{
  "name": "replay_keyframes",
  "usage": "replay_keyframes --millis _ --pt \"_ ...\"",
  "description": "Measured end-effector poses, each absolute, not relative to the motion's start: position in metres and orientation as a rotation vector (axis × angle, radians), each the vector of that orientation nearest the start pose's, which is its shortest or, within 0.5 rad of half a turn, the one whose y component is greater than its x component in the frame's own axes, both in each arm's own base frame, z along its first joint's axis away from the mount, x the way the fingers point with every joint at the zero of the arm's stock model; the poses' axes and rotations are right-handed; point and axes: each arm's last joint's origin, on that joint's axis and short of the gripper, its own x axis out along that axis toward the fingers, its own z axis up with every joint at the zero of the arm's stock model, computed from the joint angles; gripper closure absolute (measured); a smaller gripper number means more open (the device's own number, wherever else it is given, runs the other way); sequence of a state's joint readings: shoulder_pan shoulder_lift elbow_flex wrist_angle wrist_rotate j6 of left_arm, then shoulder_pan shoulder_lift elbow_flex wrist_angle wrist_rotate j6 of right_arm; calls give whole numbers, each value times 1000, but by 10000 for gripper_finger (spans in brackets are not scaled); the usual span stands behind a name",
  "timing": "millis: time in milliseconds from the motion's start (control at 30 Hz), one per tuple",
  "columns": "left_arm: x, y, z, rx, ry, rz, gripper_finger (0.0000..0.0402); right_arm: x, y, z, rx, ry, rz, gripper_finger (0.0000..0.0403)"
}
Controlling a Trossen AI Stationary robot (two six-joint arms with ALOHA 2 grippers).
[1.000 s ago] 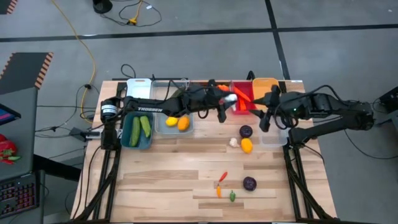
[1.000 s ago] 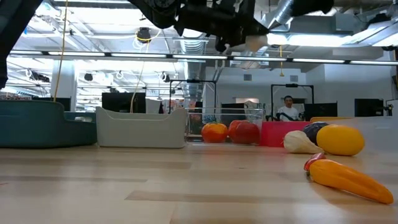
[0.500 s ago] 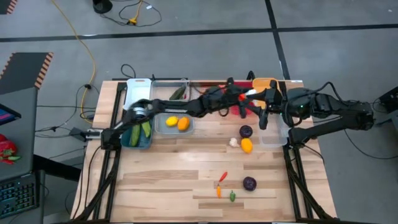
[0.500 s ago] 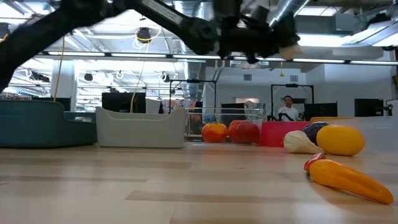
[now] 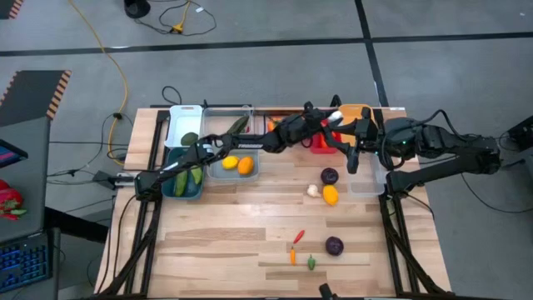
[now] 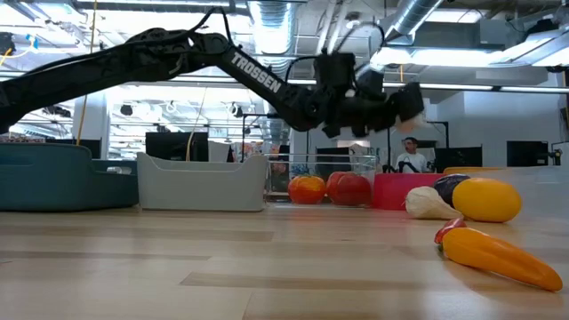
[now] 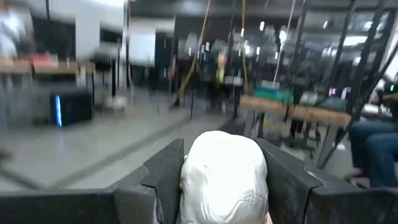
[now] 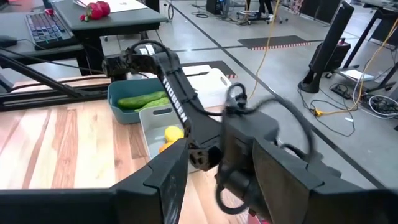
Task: Sort produce into baskets
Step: Put the bottom white garlic into the yellow bin
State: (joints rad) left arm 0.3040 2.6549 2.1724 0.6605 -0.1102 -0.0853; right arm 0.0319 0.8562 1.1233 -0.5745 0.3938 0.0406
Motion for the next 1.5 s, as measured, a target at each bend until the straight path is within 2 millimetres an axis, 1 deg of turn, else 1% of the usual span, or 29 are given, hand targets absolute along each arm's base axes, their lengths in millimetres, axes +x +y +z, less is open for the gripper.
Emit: replay_keyframes --millis 100,233,300,367,533,633,867,1000,1233,1400,1500 --pt "564 187 177 -131 -149 396 236 158 -6 397 -26 295 -365 196" --pt "564 187 176 -166 -142 387 236 158 -7 397 -23 297 -370 196" --pt "564 187 176 -167 -134 381 236 157 -9 396 -28 306 -404 196" --pt "565 185 176 -166 -135 359 236 156 -13 393 -43 335 -476 196" --pt "566 184 181 -165 -146 303 236 147 -27 385 -101 435 -727 196" --pt "566 184 182 -167 -148 300 236 141 -34 379 -120 514 -803 196" --pt "566 183 182 -264 -171 293 236 138 -42 361 -10 672 -878 196" --pt "565 182 188 -295 -233 281 236 135 -47 352 45 761 -935 196" --pt "565 178 197 -291 -320 257 236 139 -53 340 138 909 -872 196" --pt "566 169 201 -280 -363 236 236 142 -55 337 92 968 -847 196" --pt "567 163 204 -251 -388 212 236 144 -55 335 91 991 -800 196"
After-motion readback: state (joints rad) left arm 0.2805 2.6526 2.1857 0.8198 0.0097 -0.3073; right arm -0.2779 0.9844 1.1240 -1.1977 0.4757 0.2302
